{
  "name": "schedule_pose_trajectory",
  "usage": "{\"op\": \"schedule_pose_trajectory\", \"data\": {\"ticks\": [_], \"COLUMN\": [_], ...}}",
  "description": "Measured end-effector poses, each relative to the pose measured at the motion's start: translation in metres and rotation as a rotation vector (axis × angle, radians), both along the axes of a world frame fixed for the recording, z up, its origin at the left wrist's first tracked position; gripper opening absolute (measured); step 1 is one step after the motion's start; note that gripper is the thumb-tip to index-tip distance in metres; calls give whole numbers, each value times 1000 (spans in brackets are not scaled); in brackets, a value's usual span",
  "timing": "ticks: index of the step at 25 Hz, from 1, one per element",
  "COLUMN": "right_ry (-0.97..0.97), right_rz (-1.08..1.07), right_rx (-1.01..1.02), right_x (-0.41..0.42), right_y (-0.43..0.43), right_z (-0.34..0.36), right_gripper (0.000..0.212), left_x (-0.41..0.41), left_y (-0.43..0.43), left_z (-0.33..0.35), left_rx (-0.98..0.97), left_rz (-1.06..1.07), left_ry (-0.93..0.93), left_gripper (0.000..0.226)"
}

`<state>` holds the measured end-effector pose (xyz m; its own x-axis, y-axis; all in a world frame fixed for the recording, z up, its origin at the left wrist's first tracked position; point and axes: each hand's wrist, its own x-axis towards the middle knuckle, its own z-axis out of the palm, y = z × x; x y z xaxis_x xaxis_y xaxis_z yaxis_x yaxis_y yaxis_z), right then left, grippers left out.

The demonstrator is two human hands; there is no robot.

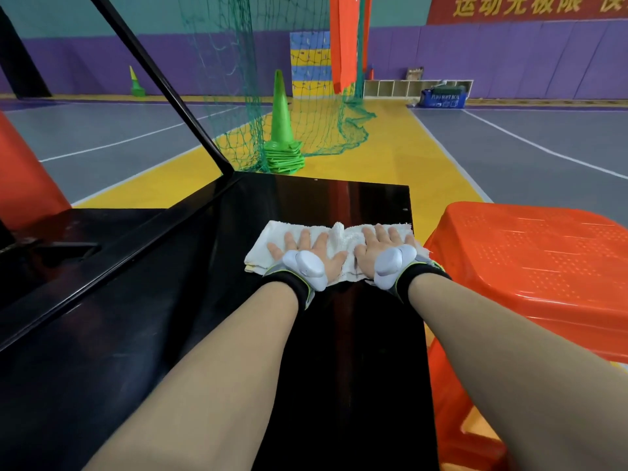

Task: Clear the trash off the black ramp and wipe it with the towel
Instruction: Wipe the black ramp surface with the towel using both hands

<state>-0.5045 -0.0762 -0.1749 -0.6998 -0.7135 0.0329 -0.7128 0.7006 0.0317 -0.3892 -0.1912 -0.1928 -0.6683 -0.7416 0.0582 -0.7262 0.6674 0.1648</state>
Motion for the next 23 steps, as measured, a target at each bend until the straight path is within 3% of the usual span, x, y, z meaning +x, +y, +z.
{"op": "schedule_pose_trajectory", "data": {"ticks": [8, 17, 23], "right_ry": [-32, 2, 3], "right_rz": [-72, -160, -151], "right_rx": [64, 32, -8], "right_x": [-96, -154, -195], "right_y": [-62, -107, -124], "right_z": [-3, -17, -10], "right_gripper": [69, 87, 77], "left_x": [-94, -150, -190], "left_y": [-65, -89, -109], "left_z": [2, 6, 7], "left_rx": [32, -61, -65], "left_rz": [-42, -42, -75], "left_ry": [7, -37, -4], "left_gripper": [97, 90, 83]}}
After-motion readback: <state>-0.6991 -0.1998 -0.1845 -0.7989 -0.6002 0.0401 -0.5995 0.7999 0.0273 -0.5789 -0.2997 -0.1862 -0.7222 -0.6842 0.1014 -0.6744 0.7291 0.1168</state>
